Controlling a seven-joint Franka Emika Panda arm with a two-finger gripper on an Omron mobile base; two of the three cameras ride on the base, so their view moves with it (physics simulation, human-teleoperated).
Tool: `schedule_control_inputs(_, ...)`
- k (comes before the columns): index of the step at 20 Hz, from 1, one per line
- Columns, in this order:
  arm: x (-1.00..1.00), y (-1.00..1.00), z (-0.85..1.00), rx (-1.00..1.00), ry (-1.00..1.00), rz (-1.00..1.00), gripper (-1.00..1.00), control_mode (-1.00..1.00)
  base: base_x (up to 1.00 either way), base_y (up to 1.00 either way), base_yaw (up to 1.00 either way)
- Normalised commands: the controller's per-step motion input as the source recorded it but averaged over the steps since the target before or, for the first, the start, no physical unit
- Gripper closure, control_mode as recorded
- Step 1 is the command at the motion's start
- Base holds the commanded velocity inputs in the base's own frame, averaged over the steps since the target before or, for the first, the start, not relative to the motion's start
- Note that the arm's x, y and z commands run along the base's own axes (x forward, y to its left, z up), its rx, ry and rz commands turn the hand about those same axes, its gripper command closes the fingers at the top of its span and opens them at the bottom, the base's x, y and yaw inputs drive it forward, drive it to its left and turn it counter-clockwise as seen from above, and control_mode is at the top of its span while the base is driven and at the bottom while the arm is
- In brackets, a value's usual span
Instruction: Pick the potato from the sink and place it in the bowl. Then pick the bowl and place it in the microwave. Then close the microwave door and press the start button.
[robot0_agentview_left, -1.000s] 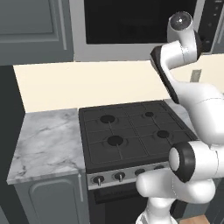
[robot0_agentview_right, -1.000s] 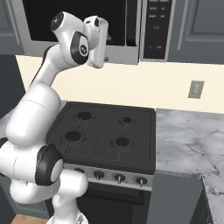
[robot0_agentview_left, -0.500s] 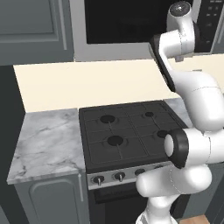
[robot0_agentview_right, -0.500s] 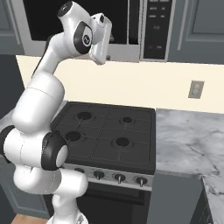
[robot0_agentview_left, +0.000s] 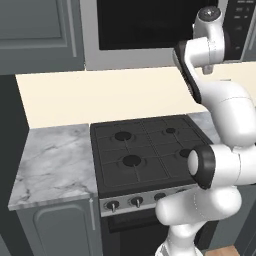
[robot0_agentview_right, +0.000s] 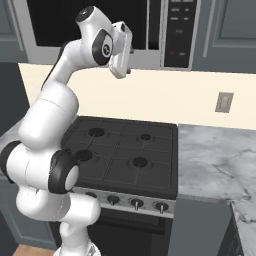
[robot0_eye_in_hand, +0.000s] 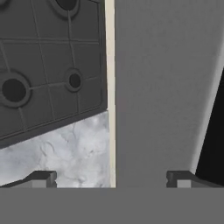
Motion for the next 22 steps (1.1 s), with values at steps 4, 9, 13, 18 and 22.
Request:
schedule_control_inputs(4,0.65,-0.27,-0.68,0.0,0.05,0.04,-1.0,-1.0,0.0,0.0,0.0)
schedule_control_inputs(9,0.61,-0.12,-0.42,0.0,0.01,0.05,-1.0,-1.0,0.0,0.0,0.0)
schedule_control_inputs(13,-0.1,0.08,-0.05,0.0,-0.04,0.04,-1.0,-1.0,0.0,0.0,0.0)
schedule_control_inputs(18,-0.89,0.07,0.14,0.1,-0.05,0.08,-1.0,-1.0,0.0,0.0,0.0)
schedule_control_inputs(22,-0.96,-0.38,0.08,0.2,-0.01,0.15,-1.0,-1.0,0.0,0.0,0.0)
